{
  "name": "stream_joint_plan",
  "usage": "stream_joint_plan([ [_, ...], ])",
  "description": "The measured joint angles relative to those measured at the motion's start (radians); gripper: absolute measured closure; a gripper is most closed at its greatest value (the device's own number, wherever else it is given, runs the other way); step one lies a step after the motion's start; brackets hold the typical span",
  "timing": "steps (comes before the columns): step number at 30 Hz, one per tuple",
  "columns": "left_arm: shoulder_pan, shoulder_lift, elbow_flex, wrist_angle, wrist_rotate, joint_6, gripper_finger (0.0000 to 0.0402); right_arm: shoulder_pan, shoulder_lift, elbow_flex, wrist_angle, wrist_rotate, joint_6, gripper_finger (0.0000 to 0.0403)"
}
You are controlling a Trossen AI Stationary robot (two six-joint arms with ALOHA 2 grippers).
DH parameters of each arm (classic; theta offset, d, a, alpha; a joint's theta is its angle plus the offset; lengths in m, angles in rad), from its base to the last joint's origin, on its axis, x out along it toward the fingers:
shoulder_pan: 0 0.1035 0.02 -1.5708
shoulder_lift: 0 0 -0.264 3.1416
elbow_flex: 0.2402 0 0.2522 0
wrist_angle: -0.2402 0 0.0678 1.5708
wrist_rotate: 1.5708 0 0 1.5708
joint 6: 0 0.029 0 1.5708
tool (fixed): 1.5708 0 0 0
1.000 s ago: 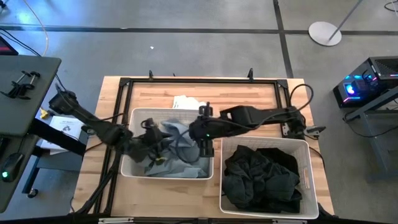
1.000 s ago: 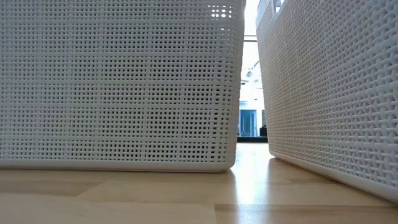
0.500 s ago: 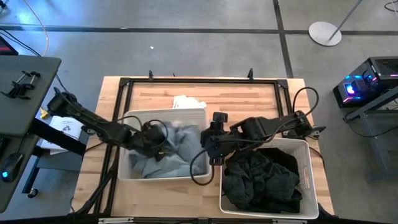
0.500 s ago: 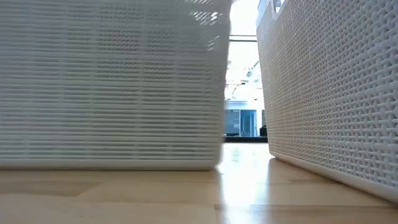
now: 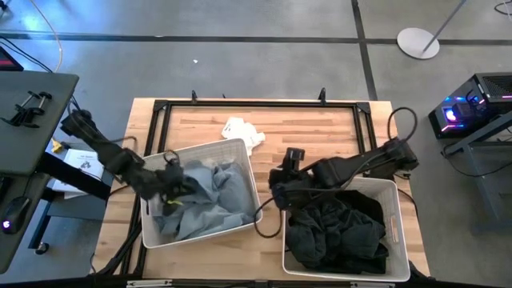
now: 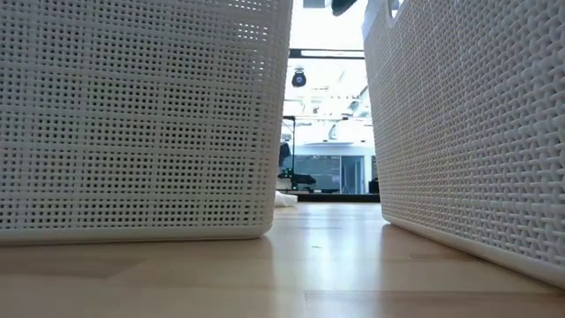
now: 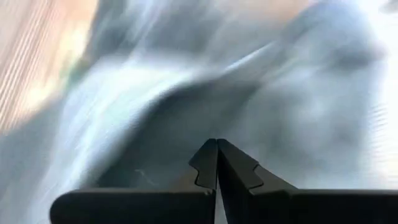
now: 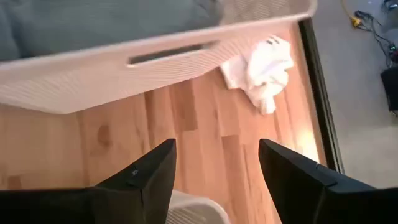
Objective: Sort clothes
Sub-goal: Put the blue pants into the left white laundry bin, then put the white shorts into the left white laundry bin
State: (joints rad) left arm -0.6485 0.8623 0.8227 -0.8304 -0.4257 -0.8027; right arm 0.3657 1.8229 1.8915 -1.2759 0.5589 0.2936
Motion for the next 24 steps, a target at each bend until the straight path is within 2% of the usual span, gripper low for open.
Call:
stream_joint_plan([
  [2, -0.004, -0.019, 0.051, 0.096, -0.011, 0.115, 0.0399, 0.000, -0.046, -0.059, 0.028, 0.025, 0.013, 0.0183],
  [5, -0.001, -0.029, 0.124, 0.286, -0.070, 0.382, 0.0399, 0.005, -0.118, -0.134, 0.034, 0.131, 0.100, 0.0183],
  [7, 0.011, -0.026, 0.164, 0.412, -0.144, 0.604, 0.0399, 0.020, -0.182, -0.191, 0.003, 0.206, 0.197, 0.0183],
  [9, 0.045, -0.013, 0.208, 0.500, -0.266, 0.781, 0.0399, 0.049, -0.264, -0.264, -0.023, 0.277, 0.283, 0.0183],
  [11, 0.114, 0.015, 0.266, 0.530, -0.406, 0.906, 0.0401, 0.083, -0.347, -0.347, -0.028, 0.304, 0.349, 0.0183],
  [13, 0.220, 0.050, 0.333, 0.496, -0.451, 1.008, 0.0401, 0.110, -0.428, -0.433, -0.001, 0.303, 0.389, 0.0183],
  [15, 0.355, 0.089, 0.403, 0.440, -0.386, 1.026, 0.0398, 0.126, -0.507, -0.508, 0.050, 0.310, 0.409, 0.0183],
  [20, 0.729, 0.230, 0.533, 0.277, -0.036, 0.961, 0.0371, 0.130, -0.637, -0.660, 0.220, 0.312, 0.374, 0.0183],
  [24, 0.970, 0.400, 0.620, 0.111, 0.113, 0.911, 0.0338, 0.121, -0.680, -0.714, 0.300, 0.313, 0.334, 0.0183],
])
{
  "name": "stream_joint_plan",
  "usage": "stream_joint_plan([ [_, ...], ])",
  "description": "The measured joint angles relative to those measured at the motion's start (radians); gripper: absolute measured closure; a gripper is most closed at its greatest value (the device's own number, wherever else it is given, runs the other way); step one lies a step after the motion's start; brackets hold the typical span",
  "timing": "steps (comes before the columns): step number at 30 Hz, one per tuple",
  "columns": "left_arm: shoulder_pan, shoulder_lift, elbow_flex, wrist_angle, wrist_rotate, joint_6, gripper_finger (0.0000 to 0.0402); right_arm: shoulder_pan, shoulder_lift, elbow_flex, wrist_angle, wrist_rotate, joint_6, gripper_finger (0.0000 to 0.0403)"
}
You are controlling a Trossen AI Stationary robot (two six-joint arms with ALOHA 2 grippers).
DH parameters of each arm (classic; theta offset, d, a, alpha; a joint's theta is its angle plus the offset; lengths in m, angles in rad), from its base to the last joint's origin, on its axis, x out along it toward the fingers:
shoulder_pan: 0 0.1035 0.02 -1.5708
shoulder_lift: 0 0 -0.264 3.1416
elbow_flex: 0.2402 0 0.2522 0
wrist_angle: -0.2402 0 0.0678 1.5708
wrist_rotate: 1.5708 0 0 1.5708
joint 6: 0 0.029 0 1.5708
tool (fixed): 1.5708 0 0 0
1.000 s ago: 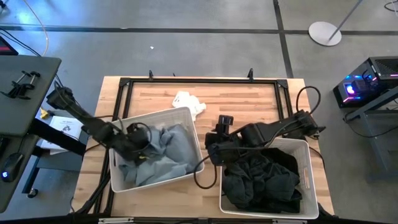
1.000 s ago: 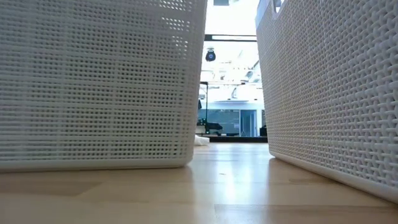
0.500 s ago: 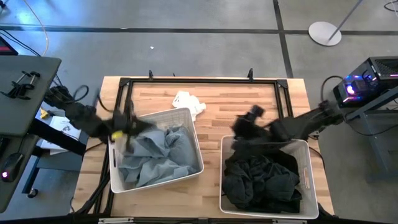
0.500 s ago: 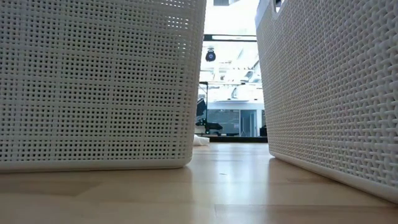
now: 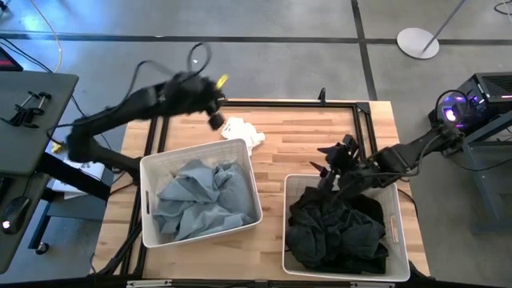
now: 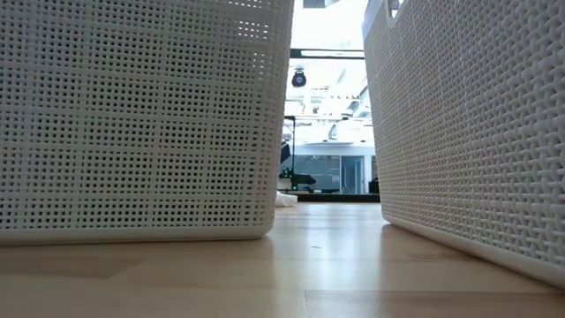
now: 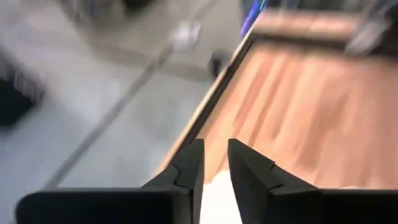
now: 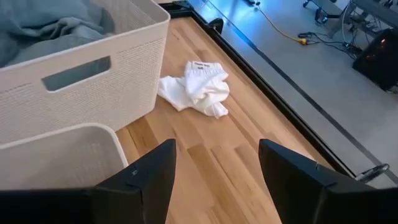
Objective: Sort clothes
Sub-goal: Put the white shorts into the left white laundry bin
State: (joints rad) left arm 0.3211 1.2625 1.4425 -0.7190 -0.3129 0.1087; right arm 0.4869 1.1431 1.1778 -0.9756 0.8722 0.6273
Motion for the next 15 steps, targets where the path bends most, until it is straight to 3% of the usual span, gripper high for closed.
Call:
stream_joint_plan([
  [7, 0.280, 0.277, 0.081, -0.235, 0.240, -0.052, 0.0289, -0.003, 0.003, -0.003, 0.017, -0.010, -0.007, 0.0183],
  [11, 0.352, 0.382, 0.082, -0.277, 0.353, -0.009, 0.0273, -0.002, 0.003, -0.003, 0.017, -0.010, -0.010, 0.0183],
  [15, 0.375, 0.467, 0.082, -0.279, 0.394, -0.006, 0.0269, -0.002, 0.003, -0.003, 0.017, -0.012, -0.009, 0.0183],
])
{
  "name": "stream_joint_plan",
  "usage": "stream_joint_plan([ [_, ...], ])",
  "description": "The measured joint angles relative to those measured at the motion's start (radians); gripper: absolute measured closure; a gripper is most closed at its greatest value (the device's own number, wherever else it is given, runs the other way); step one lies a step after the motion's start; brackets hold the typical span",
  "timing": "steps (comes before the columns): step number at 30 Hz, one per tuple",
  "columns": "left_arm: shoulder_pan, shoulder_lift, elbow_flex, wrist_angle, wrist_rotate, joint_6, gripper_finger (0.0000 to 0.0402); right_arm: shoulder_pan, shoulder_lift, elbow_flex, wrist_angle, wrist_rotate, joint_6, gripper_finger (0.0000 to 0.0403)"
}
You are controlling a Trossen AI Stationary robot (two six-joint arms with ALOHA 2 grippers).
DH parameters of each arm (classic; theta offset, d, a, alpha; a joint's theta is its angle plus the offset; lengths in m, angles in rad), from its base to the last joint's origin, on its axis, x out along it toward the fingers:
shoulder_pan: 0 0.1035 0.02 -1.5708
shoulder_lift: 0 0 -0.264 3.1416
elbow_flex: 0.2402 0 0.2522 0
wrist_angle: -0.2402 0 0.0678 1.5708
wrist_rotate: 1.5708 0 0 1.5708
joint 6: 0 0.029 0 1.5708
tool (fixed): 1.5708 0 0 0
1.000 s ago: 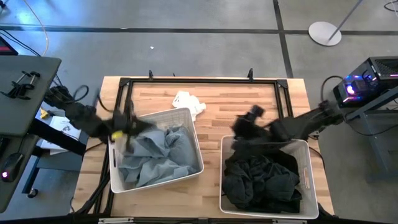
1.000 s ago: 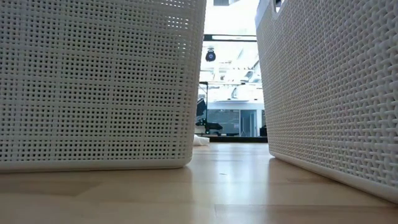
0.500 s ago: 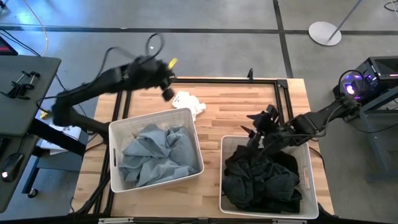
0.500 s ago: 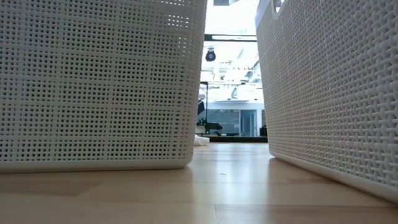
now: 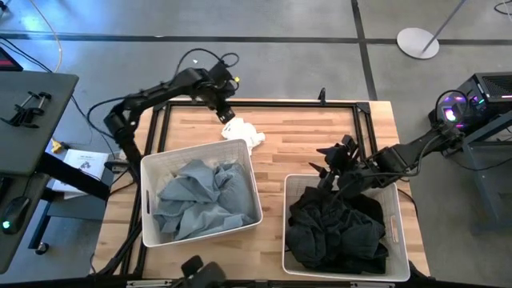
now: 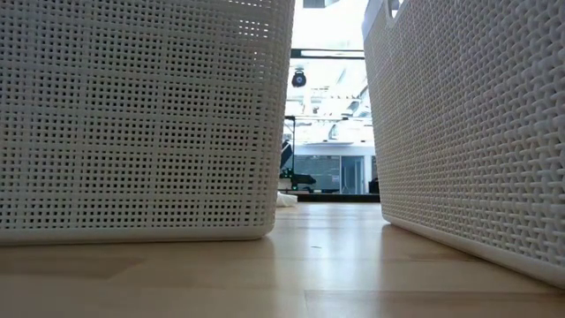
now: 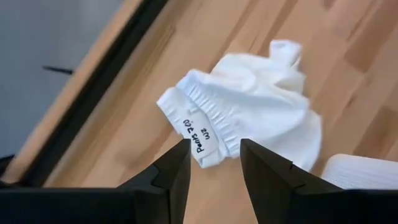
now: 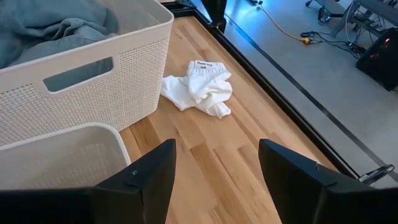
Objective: Sort clothes
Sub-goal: Put the white shorts into the left white laundry bin
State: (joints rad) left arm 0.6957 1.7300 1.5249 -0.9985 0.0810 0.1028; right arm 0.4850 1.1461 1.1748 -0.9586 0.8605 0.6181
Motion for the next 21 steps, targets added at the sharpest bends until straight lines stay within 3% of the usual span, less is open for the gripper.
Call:
stream_joint_plan([
  [8, 0.001, 0.161, 0.001, 0.027, -0.003, -0.099, 0.0269, 0.000, 0.000, 0.000, 0.000, -0.028, 0.007, 0.0183],
  [15, -0.018, 0.269, 0.001, 0.026, 0.015, -0.089, 0.0266, 0.000, 0.000, 0.000, 0.004, -0.046, 0.010, 0.0183],
  [21, -0.061, 0.341, 0.001, 0.045, 0.073, -0.019, 0.0236, 0.000, 0.000, 0.000, 0.007, -0.046, 0.005, 0.0183],
])
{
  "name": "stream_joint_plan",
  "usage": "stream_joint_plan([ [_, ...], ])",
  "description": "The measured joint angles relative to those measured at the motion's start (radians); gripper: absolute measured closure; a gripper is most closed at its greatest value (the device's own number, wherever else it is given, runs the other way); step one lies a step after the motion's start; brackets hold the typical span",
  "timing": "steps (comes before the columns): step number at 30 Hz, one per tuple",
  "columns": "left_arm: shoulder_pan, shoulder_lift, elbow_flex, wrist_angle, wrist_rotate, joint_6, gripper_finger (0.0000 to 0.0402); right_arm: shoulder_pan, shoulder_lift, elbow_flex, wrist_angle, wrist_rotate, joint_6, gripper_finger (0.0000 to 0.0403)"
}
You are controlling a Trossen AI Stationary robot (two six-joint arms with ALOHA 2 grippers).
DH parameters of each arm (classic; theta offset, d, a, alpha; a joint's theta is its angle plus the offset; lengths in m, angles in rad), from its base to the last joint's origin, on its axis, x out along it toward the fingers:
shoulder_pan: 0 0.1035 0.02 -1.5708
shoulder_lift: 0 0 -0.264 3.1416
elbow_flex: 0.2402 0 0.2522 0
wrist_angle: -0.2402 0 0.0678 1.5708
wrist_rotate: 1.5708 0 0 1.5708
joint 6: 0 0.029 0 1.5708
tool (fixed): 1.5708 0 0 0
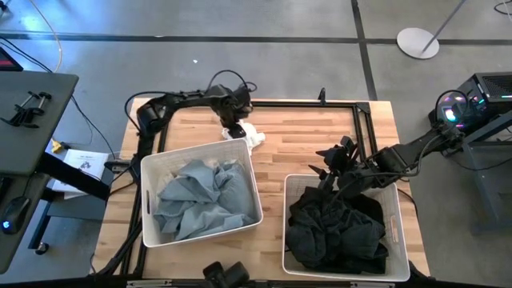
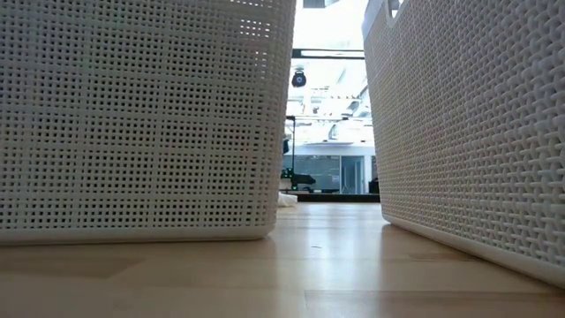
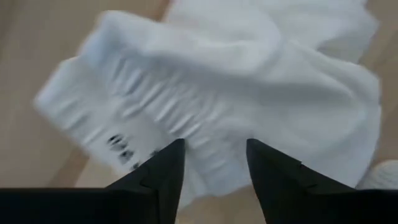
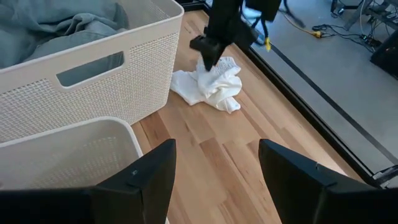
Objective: Sort clothes
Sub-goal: Put the white shorts into the left white laundry bin
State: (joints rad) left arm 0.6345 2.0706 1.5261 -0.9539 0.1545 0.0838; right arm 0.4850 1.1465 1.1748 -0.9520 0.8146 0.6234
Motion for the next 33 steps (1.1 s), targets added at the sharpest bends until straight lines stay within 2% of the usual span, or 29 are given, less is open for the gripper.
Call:
stream_joint_plan([
  [6, -0.050, 0.069, 0.005, 0.074, -0.020, 0.050, 0.0192, 0.000, 0.000, 0.000, 0.000, 0.000, -0.020, 0.0183],
  [10, -0.093, 0.105, 0.007, 0.097, -0.124, 0.083, 0.0196, 0.000, 0.000, 0.000, 0.000, 0.000, -0.022, 0.0183],
  [13, -0.122, 0.116, 0.007, 0.106, -0.203, 0.103, 0.0239, 0.000, 0.000, 0.000, 0.000, 0.001, -0.022, 0.0183],
  [15, -0.136, 0.117, 0.007, 0.109, -0.250, 0.105, 0.0290, 0.000, 0.000, 0.000, 0.000, 0.001, -0.022, 0.0183],
  [17, -0.136, 0.113, 0.006, 0.106, -0.261, 0.112, 0.0357, 0.000, 0.000, 0.000, 0.000, 0.001, -0.021, 0.0183],
  [18, -0.131, 0.109, 0.006, 0.103, -0.261, 0.113, 0.0377, 0.000, 0.000, 0.000, 0.001, 0.000, -0.020, 0.0183],
  [24, -0.133, -0.010, -0.005, 0.179, -0.138, 0.082, 0.0397, 0.000, 0.000, 0.000, 0.017, -0.004, -0.018, 0.0183],
  [33, -0.195, -0.386, 0.029, 0.269, -0.086, 0.058, 0.0400, 0.037, 0.000, 0.000, 0.066, -0.004, -0.019, 0.0183],
])
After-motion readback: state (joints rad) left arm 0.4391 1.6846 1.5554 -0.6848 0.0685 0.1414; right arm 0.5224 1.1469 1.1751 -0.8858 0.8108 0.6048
